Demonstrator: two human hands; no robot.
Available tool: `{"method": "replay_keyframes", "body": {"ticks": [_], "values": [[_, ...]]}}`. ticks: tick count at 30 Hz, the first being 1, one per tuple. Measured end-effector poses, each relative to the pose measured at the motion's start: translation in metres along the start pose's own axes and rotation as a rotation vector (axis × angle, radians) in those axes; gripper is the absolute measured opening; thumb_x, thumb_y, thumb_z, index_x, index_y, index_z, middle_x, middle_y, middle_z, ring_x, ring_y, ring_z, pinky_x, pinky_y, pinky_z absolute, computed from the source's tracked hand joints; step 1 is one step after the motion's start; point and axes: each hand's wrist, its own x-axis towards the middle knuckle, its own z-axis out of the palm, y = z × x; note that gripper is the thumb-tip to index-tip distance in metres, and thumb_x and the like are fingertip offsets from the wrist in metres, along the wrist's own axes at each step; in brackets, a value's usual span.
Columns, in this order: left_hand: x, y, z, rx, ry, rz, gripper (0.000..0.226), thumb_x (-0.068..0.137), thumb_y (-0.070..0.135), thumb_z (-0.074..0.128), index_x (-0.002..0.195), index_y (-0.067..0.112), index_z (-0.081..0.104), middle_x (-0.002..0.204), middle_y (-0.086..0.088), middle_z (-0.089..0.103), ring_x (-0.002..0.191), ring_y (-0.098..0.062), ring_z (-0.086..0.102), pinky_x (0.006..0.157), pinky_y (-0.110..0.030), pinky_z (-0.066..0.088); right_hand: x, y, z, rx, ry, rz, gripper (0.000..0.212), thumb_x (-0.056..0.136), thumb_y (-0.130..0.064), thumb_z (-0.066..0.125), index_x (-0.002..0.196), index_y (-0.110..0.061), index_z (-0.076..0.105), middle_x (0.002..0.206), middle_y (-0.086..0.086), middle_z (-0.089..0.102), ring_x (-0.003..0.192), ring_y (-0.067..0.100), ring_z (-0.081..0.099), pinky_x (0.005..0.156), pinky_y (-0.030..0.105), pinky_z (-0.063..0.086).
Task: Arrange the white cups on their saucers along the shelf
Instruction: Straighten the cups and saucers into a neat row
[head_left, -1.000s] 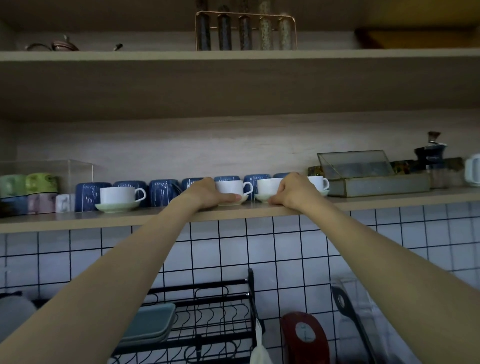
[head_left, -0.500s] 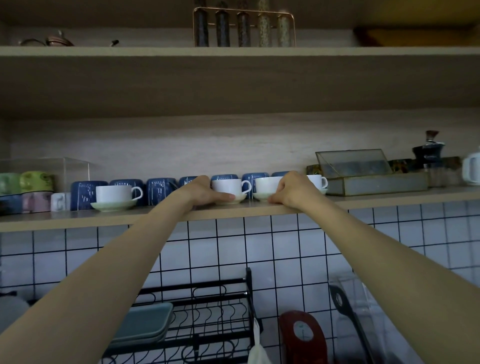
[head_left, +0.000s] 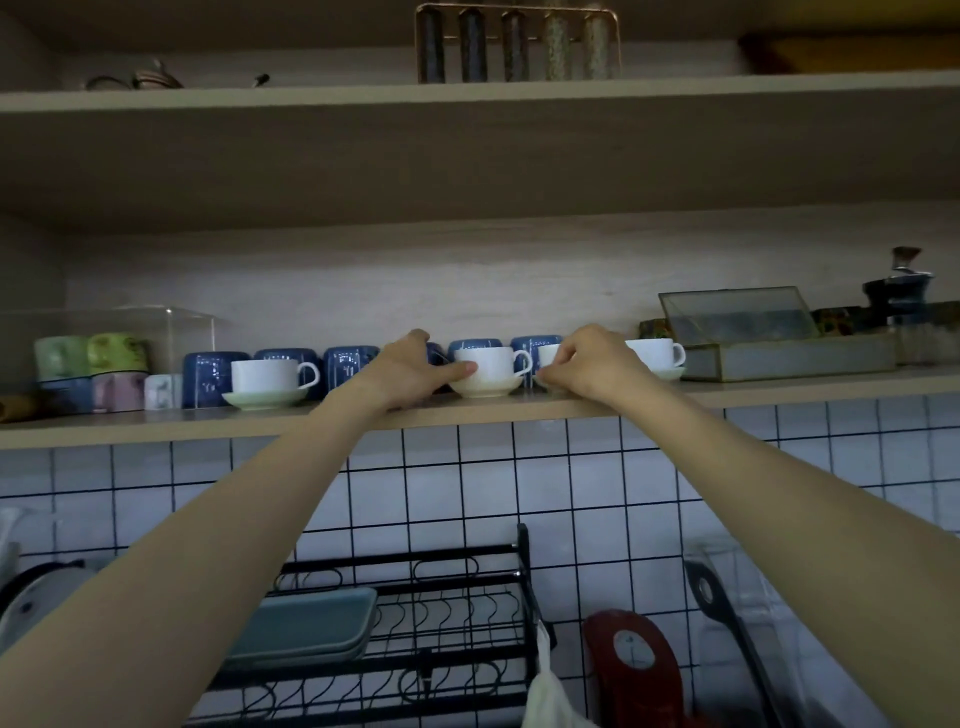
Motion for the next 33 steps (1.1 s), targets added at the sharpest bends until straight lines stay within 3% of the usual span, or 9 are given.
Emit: {"method": "replay_keyframes", "body": {"ticks": [3, 7, 9, 13, 16, 19, 21, 27, 33], "values": [[-0.011, -0.019, -0.022, 0.061, 0.127, 0.041, 0.078, 0.087, 0.062, 0.064, 0.144, 0.012, 0.048, 0.136, -0.012, 0.063, 0.118, -0.027, 0.061, 0.095, -0.036, 0.049, 0.0, -0.036, 0.015, 0.107, -0.009, -0.098, 0.025, 0.08, -0.03, 0.074, 0.082, -0.005, 0.076, 0.082, 0.009, 0.075, 0.082, 0.023, 0.069, 0.075, 0.037, 0.056], [-0.03, -0.055, -0.057, 0.122, 0.273, 0.036, 0.048, 0.088, 0.055, 0.067, 0.119, 0.02, 0.056, 0.104, -0.003, 0.071, 0.089, -0.02, 0.066, 0.081, -0.04, 0.056, -0.003, -0.089, 0.044, 0.164, -0.046, -0.203, 0.027, 0.081, -0.036, 0.073, 0.072, -0.01, 0.073, 0.068, 0.003, 0.071, 0.074, 0.019, 0.067, 0.066, 0.028, 0.051], [-0.038, -0.073, -0.07, 0.159, 0.312, 0.008, 0.052, 0.087, 0.05, 0.071, 0.124, 0.021, 0.05, 0.105, -0.002, 0.067, 0.092, -0.022, 0.066, 0.083, -0.046, 0.057, -0.006, -0.108, 0.058, 0.168, -0.076, -0.229, 0.026, 0.082, -0.036, 0.071, 0.072, -0.011, 0.073, 0.069, 0.003, 0.072, 0.075, 0.019, 0.067, 0.069, 0.031, 0.054], [-0.046, -0.107, -0.091, 0.251, 0.368, -0.087, 0.086, 0.081, 0.043, 0.079, 0.149, 0.019, 0.031, 0.135, -0.016, 0.053, 0.127, -0.036, 0.049, 0.102, -0.05, 0.047, -0.009, -0.128, 0.079, 0.162, -0.105, -0.244, 0.025, 0.083, -0.033, 0.069, 0.075, -0.01, 0.073, 0.07, 0.004, 0.073, 0.076, 0.023, 0.07, 0.072, 0.038, 0.057], [-0.044, -0.127, -0.107, 0.211, 0.237, -0.223, 0.105, 0.079, 0.039, 0.083, 0.157, 0.009, 0.019, 0.145, -0.023, 0.047, 0.134, -0.04, 0.044, 0.107, -0.049, 0.042, -0.011, -0.132, 0.088, 0.133, -0.094, -0.236, 0.026, 0.083, -0.033, 0.069, 0.073, -0.009, 0.075, 0.07, 0.006, 0.072, 0.075, 0.025, 0.069, 0.069, 0.034, 0.054], [-0.041, -0.142, -0.119, 0.186, 0.053, -0.311, 0.086, 0.076, 0.045, 0.084, 0.14, 0.004, 0.043, 0.128, -0.014, 0.059, 0.113, -0.032, 0.058, 0.094, -0.04, 0.049, -0.013, -0.132, 0.092, 0.078, -0.088, -0.235, 0.025, 0.086, -0.032, 0.068, 0.079, -0.009, 0.077, 0.078, 0.007, 0.074, 0.078, 0.024, 0.069, 0.071, 0.037, 0.056], [-0.039, -0.148, -0.124, 0.162, -0.03, -0.302, 0.072, 0.076, 0.048, 0.082, 0.13, 0.008, 0.056, 0.12, -0.012, 0.066, 0.109, -0.03, 0.062, 0.097, -0.043, 0.051, -0.014, -0.131, 0.093, 0.042, -0.078, -0.233, 0.026, 0.086, -0.031, 0.067, 0.082, -0.007, 0.077, 0.082, 0.008, 0.075, 0.08, 0.026, 0.07, 0.073, 0.04, 0.057], [-0.032, -0.159, -0.126, 0.081, -0.071, -0.303, 0.069, 0.073, 0.051, 0.084, 0.12, 0.005, 0.063, 0.111, -0.017, 0.069, 0.106, -0.034, 0.064, 0.101, -0.048, 0.049, -0.021, -0.122, 0.091, -0.058, 0.02, -0.256, 0.027, 0.086, -0.033, 0.063, 0.082, -0.008, 0.071, 0.088, 0.006, 0.071, 0.081, 0.023, 0.066, 0.07, 0.037, 0.054], [-0.028, -0.149, -0.118, 0.05, -0.099, -0.29, 0.061, 0.072, 0.052, 0.084, 0.106, 0.004, 0.07, 0.107, -0.013, 0.071, 0.103, -0.03, 0.066, 0.093, -0.041, 0.052, -0.024, -0.101, 0.076, -0.093, 0.052, -0.216, 0.023, 0.086, -0.035, 0.063, 0.081, -0.015, 0.072, 0.086, 0.0, 0.071, 0.083, 0.02, 0.066, 0.075, 0.036, 0.056]]}}
